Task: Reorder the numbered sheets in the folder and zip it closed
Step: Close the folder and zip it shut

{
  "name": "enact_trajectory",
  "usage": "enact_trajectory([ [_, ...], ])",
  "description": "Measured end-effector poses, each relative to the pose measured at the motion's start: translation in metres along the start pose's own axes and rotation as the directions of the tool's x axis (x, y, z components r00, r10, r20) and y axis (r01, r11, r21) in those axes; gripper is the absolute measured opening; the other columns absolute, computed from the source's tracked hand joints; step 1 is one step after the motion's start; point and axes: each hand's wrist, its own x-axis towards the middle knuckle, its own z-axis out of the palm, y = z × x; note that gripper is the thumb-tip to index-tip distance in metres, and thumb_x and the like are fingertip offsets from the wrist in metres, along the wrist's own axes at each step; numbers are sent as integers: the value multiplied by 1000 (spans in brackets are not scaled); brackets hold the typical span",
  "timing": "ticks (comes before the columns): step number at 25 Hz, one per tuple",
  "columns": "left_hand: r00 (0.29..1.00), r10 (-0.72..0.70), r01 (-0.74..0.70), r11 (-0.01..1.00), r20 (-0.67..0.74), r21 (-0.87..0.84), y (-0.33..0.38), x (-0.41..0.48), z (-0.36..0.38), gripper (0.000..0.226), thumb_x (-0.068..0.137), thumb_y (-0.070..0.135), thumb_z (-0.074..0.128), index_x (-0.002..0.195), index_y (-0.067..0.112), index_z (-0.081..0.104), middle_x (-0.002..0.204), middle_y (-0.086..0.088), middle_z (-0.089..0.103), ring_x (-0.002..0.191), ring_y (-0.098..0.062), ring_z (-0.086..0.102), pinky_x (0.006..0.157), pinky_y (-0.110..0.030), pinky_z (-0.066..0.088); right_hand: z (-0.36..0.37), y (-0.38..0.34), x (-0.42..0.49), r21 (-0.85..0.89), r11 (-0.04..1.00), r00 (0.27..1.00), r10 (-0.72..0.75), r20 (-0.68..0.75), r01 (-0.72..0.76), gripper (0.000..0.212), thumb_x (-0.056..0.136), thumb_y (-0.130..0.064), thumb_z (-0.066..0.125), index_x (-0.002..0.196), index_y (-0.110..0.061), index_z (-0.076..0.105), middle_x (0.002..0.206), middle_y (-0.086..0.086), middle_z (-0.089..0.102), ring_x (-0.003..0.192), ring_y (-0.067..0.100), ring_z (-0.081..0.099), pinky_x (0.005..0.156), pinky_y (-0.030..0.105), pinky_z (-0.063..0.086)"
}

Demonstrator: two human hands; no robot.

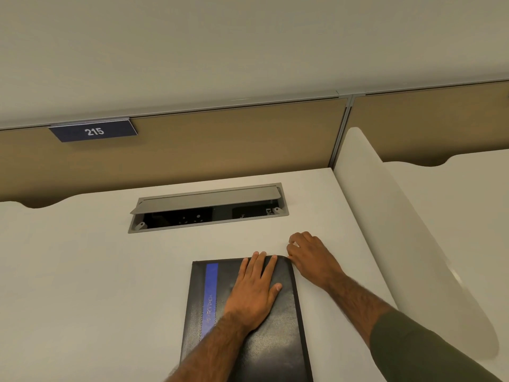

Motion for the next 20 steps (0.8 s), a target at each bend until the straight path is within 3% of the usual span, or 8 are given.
enact_trajectory([
  [3,1000,7,-7,1000,8,-6,0,0,1,68,104,62,15,160,32,-8,169,2,-11,153,-14,-18,121,-35,-17,-4,7,17,-20,991,986,-130,106,133,25,72,-10,86,83,-17,64,83,2,61,72,17,56,53,27,38],
  [6,1000,-7,7,1000,29,-12,-3,1,2,68,104,63,15,160,32,-7,169,3,-10,154,-15,-17,124,-38,-14,-14,4,39,30,987,937,-159,312,158,6,96,-20,65,98,-14,63,95,5,64,83,18,55,64,29,34],
  [9,1000,15,-15,1000,15,11,-7,1,-1,69,103,64,14,160,31,-8,169,4,-11,154,-14,-17,127,-43,-7,-19,0,55,208,960,869,63,490,-187,13,99,-28,59,99,-16,64,104,3,68,91,18,58,73,28,40],
  [11,999,-22,22,1000,-32,7,-21,-6,-4,69,103,64,12,160,31,-9,167,6,-15,153,-13,-20,125,-39,-12,-16,1,60,312,844,821,231,522,-436,12,95,-27,65,94,-15,67,101,3,71,92,19,64,76,29,49],
  [13,980,-163,158,986,-115,-45,-49,-21,-6,75,97,70,1,160,31,-9,166,8,-16,153,-12,-20,123,-35,-14,-12,-1,61,345,703,735,371,567,-621,25,94,-34,68,84,-11,66,87,4,70,82,20,67,76,31,53],
  [15,929,-344,326,935,-137,-138,-79,-38,-9,85,90,75,-8,160,27,-9,168,5,-14,153,-14,-17,122,-34,-14,-12,-8,64,287,665,678,453,578,-689,42,91,-50,68,75,-12,58,77,4,64,72,18,62,72,32,53],
  [17,882,-463,439,874,-89,-207,-98,-49,-11,84,93,72,-3,160,22,-10,169,0,-12,154,-18,-14,122,-35,-14,-18,-21,68,173,685,638,515,572,-708,48,85,-61,70,81,-15,55,82,1,61,75,16,59,71,30,49],
  [20,872,-485,461,858,-67,-225,-100,-54,-13,98,83,79,-16,159,17,-13,168,-2,-13,155,-19,-13,121,-36,-16,-22,-39,78,17,700,559,555,616,-714,45,85,-55,73,101,-16,58,101,2,63,87,18,59,77,29,49],
])
